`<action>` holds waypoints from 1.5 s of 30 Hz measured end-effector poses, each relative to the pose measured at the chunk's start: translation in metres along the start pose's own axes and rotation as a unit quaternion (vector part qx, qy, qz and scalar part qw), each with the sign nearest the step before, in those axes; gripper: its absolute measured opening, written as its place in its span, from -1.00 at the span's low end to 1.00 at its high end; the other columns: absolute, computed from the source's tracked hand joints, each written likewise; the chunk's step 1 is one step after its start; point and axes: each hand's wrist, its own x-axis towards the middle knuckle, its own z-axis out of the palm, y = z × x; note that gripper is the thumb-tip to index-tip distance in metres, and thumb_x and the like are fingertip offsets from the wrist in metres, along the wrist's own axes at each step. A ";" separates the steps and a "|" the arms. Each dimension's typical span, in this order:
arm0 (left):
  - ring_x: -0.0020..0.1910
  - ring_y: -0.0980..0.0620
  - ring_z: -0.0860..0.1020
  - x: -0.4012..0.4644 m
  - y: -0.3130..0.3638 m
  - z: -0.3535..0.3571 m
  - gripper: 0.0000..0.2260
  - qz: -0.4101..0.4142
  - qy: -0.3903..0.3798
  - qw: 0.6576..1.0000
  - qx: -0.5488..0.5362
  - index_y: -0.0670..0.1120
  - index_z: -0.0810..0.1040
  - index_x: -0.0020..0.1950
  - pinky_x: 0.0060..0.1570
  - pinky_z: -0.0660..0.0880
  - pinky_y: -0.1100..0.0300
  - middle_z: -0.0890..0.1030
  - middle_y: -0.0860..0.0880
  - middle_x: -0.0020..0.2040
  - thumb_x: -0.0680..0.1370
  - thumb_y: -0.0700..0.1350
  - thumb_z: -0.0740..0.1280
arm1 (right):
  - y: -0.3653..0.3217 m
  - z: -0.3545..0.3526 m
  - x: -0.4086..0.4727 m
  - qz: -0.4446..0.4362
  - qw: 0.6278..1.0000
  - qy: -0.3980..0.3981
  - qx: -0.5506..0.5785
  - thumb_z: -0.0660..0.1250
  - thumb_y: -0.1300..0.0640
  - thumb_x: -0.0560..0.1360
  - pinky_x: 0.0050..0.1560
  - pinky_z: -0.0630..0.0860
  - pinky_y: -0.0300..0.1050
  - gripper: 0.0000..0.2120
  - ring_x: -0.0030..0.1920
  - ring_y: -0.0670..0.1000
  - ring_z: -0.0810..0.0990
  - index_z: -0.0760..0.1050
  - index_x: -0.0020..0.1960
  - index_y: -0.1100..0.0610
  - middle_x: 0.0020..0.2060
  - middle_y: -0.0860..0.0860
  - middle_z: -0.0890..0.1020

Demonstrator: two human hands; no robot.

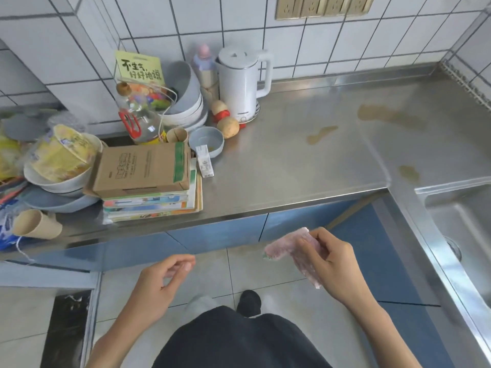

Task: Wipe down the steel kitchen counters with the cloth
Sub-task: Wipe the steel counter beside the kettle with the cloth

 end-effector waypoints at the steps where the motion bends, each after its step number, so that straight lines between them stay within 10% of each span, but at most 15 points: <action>1: 0.12 0.27 0.67 0.008 0.002 0.000 -0.85 0.003 -0.006 1.000 0.001 0.15 0.67 0.13 0.26 0.52 0.20 0.73 0.27 0.06 0.63 -0.01 0.34 | -0.001 -0.001 0.008 0.001 1.000 0.001 -0.003 0.36 -0.01 0.63 -0.44 0.31 -0.37 -0.75 -0.46 -0.14 0.37 0.50 -0.21 0.01 -0.45 -0.11 0.50; 22: 0.20 0.28 0.63 0.266 0.089 -0.048 -0.66 0.170 -0.186 0.966 0.059 0.29 0.61 0.23 0.22 0.52 0.23 0.68 0.33 0.15 0.59 0.36 0.21 | -0.051 -0.009 0.160 0.075 0.994 0.074 -0.010 0.38 0.05 0.61 -0.50 0.33 -0.37 -0.81 -0.54 -0.13 0.40 0.54 -0.16 0.05 -0.53 -0.11 0.53; 28: 0.21 0.35 0.59 0.325 0.130 -0.050 -0.81 0.217 -0.231 0.943 0.100 0.31 0.57 0.25 0.26 0.54 0.32 0.66 0.36 0.16 0.66 0.12 0.28 | -0.079 -0.011 0.219 0.017 0.995 -0.022 -0.100 0.40 0.06 0.60 -0.35 0.43 -0.16 -0.83 -0.34 0.02 0.51 0.53 -0.15 0.06 -0.37 0.00 0.59; 33: 0.42 0.28 0.46 0.346 0.171 -0.042 -0.45 0.282 -0.272 0.916 0.088 0.04 0.40 0.54 0.48 0.34 0.28 0.53 0.18 0.43 0.58 -0.28 0.38 | -0.105 -0.006 0.266 -0.072 0.973 -0.135 -0.175 0.40 0.08 0.58 -0.31 0.37 -0.19 -0.85 -0.32 0.01 0.44 0.51 -0.12 0.09 -0.38 -0.05 0.52; 37: 0.58 0.21 0.22 0.364 0.195 -0.037 -0.25 0.332 -0.341 0.862 0.177 0.16 0.24 0.58 0.54 0.16 0.32 0.28 0.13 0.60 0.49 -0.22 0.47 | -0.121 -0.005 0.292 -0.137 0.940 -0.192 -0.245 0.38 0.04 0.59 -0.26 0.41 -0.02 -0.86 -0.28 0.08 0.48 0.57 -0.08 0.09 -0.31 0.03 0.60; 41: 0.17 0.12 0.53 0.381 0.200 -0.036 -0.61 0.290 -0.314 0.873 0.235 0.08 0.58 0.25 0.17 0.44 0.18 0.59 0.21 0.09 0.46 -0.02 0.56 | -0.134 -0.012 0.308 -0.173 0.915 -0.213 -0.295 0.33 0.00 0.61 -0.22 0.46 0.05 -0.87 -0.25 0.05 0.45 0.54 -0.05 0.05 -0.28 -0.06 0.59; 45: -0.28 0.19 0.40 0.393 0.186 -0.041 -0.73 0.235 -0.285 0.905 0.211 0.13 0.46 -0.18 -0.21 0.30 0.25 0.47 0.16 -0.28 0.48 0.16 0.53 | -0.134 -0.027 0.318 -0.169 0.918 -0.179 -0.310 0.30 -0.03 0.63 -0.16 0.45 0.05 -0.80 -0.19 0.09 0.53 0.56 0.01 0.09 -0.20 0.03 0.67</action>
